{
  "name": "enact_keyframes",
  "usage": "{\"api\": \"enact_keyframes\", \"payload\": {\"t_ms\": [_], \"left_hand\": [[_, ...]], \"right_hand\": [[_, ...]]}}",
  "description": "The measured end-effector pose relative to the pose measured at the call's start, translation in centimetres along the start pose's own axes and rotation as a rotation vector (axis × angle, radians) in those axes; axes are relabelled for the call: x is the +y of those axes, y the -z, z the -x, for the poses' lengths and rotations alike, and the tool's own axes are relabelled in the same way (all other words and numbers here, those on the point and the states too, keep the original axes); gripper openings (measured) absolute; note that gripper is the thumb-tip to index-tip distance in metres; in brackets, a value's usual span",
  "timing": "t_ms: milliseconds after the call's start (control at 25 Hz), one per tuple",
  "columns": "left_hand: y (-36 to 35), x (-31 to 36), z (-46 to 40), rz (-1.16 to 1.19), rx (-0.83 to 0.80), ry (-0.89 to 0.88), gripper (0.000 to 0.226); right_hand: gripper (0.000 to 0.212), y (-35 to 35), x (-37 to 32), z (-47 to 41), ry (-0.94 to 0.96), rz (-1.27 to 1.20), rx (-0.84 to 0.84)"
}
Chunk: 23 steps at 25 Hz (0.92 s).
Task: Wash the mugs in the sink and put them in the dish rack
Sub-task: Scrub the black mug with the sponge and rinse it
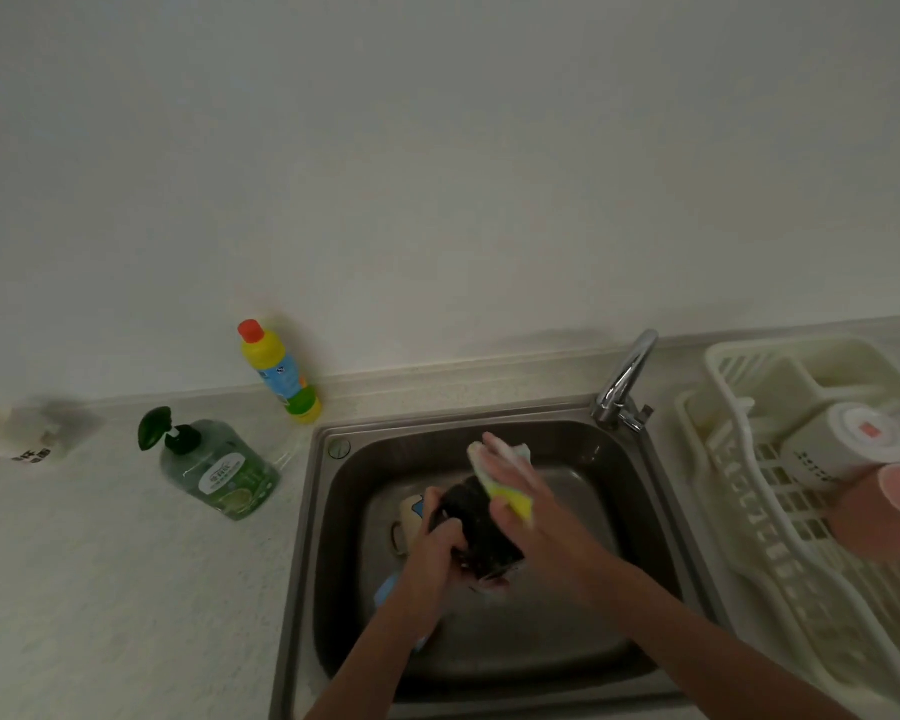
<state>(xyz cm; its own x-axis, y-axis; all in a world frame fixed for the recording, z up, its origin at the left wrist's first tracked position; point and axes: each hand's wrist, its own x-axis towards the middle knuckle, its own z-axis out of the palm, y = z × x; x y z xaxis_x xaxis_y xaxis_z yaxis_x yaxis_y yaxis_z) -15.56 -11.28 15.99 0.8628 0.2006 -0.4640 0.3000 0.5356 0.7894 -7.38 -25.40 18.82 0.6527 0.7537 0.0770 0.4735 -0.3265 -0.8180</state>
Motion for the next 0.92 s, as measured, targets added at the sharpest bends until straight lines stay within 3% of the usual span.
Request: {"api": "enact_keyframes", "payload": {"t_ms": [80, 160, 280, 360, 480, 560, 720, 800, 920], "left_hand": [[0.0, 0.1, 0.0, 0.140, 0.049, 0.004, 0.061], [-0.2, 0.3, 0.0, 0.185, 0.068, 0.000, 0.048], [-0.8, -0.1, 0.1, 0.046, 0.106, 0.003, 0.028], [-1.1, -0.5, 0.2, 0.018, 0.106, 0.002, 0.031], [-0.9, -0.3, 0.1, 0.115, 0.161, -0.034, 0.058], [-0.9, -0.1, -0.1, 0.155, 0.202, -0.083, 0.057], [-1.6, -0.4, -0.5, -0.017, 0.190, -0.076, 0.049], [-1.9, -0.3, -0.4, 0.031, 0.169, -0.064, 0.051], [-1.8, 0.1, 0.2, 0.165, 0.165, -0.069, 0.015]], "right_hand": [[0.039, 0.7, 0.5, 0.8, -0.043, -0.064, 0.010], [0.048, 0.6, 0.5, 1.5, -0.035, -0.128, -0.078], [0.056, -0.5, 0.4, 1.1, 0.046, 0.112, -0.169], [0.055, 0.2, 0.1, 0.1, 0.036, 0.060, -0.160], [0.054, 1.9, 1.5, 0.7, -0.105, -0.067, -0.158], [0.055, 1.7, 1.7, 1.4, -0.143, -0.115, -0.185], [0.061, 1.3, 1.8, 1.1, 0.023, 0.055, -0.204], [0.056, 2.0, 1.8, 0.1, 0.115, 0.062, -0.187], [0.058, 2.4, 2.5, 0.2, 0.059, 0.100, -0.154]]}}
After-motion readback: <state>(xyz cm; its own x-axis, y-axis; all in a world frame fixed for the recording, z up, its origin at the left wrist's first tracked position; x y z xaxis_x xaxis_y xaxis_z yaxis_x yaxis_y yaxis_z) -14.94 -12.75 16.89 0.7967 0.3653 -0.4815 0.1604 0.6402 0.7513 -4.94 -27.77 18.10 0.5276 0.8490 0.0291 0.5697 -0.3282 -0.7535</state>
